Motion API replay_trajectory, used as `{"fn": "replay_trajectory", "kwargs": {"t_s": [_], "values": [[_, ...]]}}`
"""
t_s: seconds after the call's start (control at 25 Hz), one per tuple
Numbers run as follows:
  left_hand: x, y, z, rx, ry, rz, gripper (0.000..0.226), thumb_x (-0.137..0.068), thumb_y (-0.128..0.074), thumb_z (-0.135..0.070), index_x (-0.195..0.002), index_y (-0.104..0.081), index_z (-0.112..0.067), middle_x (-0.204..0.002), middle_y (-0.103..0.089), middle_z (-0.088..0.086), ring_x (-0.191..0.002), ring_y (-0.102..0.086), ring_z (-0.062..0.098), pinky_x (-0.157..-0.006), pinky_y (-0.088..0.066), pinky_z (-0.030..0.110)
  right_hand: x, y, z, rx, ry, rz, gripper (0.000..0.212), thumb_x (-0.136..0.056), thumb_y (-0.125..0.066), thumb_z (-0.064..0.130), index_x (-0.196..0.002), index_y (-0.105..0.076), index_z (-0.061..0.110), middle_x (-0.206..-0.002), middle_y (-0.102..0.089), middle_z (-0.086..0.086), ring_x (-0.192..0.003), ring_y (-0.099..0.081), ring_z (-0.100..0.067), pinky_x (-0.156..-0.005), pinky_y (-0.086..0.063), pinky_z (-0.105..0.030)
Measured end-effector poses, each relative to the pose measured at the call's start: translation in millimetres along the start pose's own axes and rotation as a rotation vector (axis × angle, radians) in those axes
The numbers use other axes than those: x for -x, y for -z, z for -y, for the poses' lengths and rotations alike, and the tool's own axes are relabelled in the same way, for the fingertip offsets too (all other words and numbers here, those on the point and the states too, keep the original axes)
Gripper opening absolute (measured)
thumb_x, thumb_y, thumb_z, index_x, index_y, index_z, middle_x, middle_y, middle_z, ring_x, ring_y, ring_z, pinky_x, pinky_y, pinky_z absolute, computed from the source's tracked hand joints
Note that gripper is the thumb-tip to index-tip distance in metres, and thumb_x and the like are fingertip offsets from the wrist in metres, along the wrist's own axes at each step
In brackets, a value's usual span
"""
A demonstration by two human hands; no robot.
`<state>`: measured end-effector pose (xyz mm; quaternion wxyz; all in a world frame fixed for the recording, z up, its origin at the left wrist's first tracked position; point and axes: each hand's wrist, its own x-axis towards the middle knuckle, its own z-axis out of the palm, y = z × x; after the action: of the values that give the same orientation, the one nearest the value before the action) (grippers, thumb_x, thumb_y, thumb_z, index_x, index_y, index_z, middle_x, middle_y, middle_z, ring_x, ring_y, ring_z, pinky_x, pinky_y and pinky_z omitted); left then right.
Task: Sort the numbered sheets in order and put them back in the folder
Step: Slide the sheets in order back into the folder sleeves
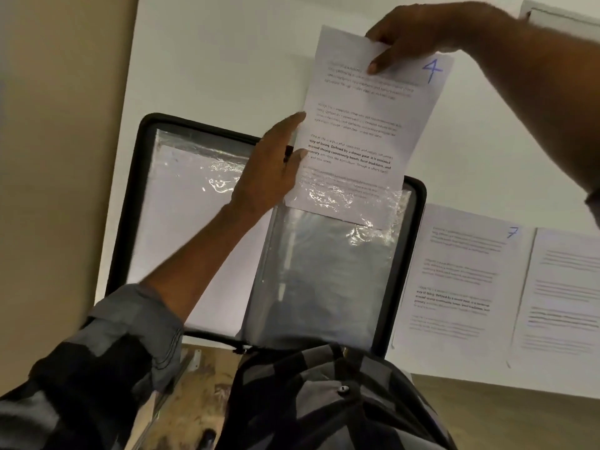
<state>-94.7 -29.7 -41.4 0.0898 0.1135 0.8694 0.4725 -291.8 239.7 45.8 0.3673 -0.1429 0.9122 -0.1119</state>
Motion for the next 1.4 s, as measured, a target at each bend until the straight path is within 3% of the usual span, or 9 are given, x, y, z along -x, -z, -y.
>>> {"fn": "replay_trajectory", "kwargs": {"t_s": [0.16, 0.32, 0.52, 0.72, 1.08, 1.2, 1.4], "values": [[53.9, -15.9, 7.2, -0.281, -0.225, 0.162, 0.049, -0.108, -0.048, -0.024, -0.154, -0.042, -0.008, -0.163, -0.036, 0.008, -0.154, -0.027, 0.022, -0.126, -0.023, 0.041, -1.7, -17.0, -8.1, -0.151, -0.017, 0.157, 0.017, -0.09, -0.076, 0.028, -0.106, -0.073, 0.022, -0.099, -0.077, 0.0, -0.086, -0.074, -0.02, -0.089, -0.055, -0.035], [96.5, -24.4, 9.8, -0.373, -0.322, 0.249, 0.052, -0.108, -0.049, -0.023, -0.156, -0.038, -0.006, -0.166, -0.028, 0.009, -0.156, -0.019, 0.023, -0.126, -0.022, 0.047, 2.8, -44.7, 6.7, -0.386, -0.034, 0.39, 0.022, -0.093, -0.072, 0.017, -0.115, -0.073, 0.02, -0.104, -0.079, 0.003, -0.091, -0.077, -0.014, -0.078, -0.061, -0.022], [122.4, -32.5, 13.4, -0.54, -0.4, 0.32, 0.056, -0.11, -0.041, -0.031, -0.159, -0.029, -0.007, -0.169, -0.02, 0.01, -0.158, -0.014, 0.025, -0.124, -0.023, 0.05, 6.8, -73.4, 21.4, -0.513, -0.042, 0.498, 0.026, -0.093, -0.07, 0.012, -0.119, -0.072, 0.014, -0.113, -0.077, -0.007, -0.101, -0.075, -0.023, -0.089, -0.06, -0.034], [146.5, -42.1, 9.4, -0.624, -0.427, 0.321, 0.059, -0.111, -0.035, -0.037, -0.161, -0.024, -0.007, -0.17, -0.014, 0.012, -0.158, -0.008, 0.027, -0.125, -0.02, 0.052, 23.8, -100.9, 34.6, -0.547, -0.064, 0.598, 0.03, -0.093, -0.07, 0.011, -0.123, -0.07, 0.011, -0.116, -0.076, -0.008, -0.105, -0.074, -0.024, -0.093, -0.06, -0.037], [184.8, -52.6, 8.6, -0.647, -0.384, 0.264, 0.068, -0.108, -0.04, -0.047, -0.161, -0.023, -0.007, -0.17, -0.012, 0.013, -0.158, -0.006, 0.029, -0.126, -0.016, 0.053, 50.1, -117.2, 67.7, -0.42, -0.058, 0.546, 0.022, -0.086, -0.077, 0.006, -0.107, -0.077, 0.014, -0.099, -0.08, -0.004, -0.092, -0.077, -0.019, -0.079, -0.063, -0.027], [196.9, -54.0, 7.0, -0.598, -0.359, 0.267, 0.075, -0.107, -0.039, -0.055, -0.161, -0.022, -0.006, -0.17, -0.011, 0.012, -0.158, -0.005, 0.029, -0.126, -0.016, 0.055, 54.8, -132.1, 80.4, -0.373, -0.063, 0.538, 0.027, -0.082, -0.081, 0.008, -0.108, -0.077, 0.008, -0.1, -0.079, -0.008, -0.093, -0.076, -0.022, -0.081, -0.062, -0.028], [209.4, -57.9, 3.6, -0.615, -0.356, 0.294, 0.079, -0.106, -0.031, -0.06, -0.162, -0.016, -0.007, -0.171, -0.005, 0.012, -0.158, 0.0, 0.029, -0.126, -0.01, 0.056, 63.0, -154.1, 93.6, -0.307, -0.076, 0.525, 0.016, -0.077, -0.086, 0.021, -0.093, -0.081, 0.021, -0.089, -0.079, -0.002, -0.081, -0.074, -0.015, -0.085, -0.059, -0.035]]}}
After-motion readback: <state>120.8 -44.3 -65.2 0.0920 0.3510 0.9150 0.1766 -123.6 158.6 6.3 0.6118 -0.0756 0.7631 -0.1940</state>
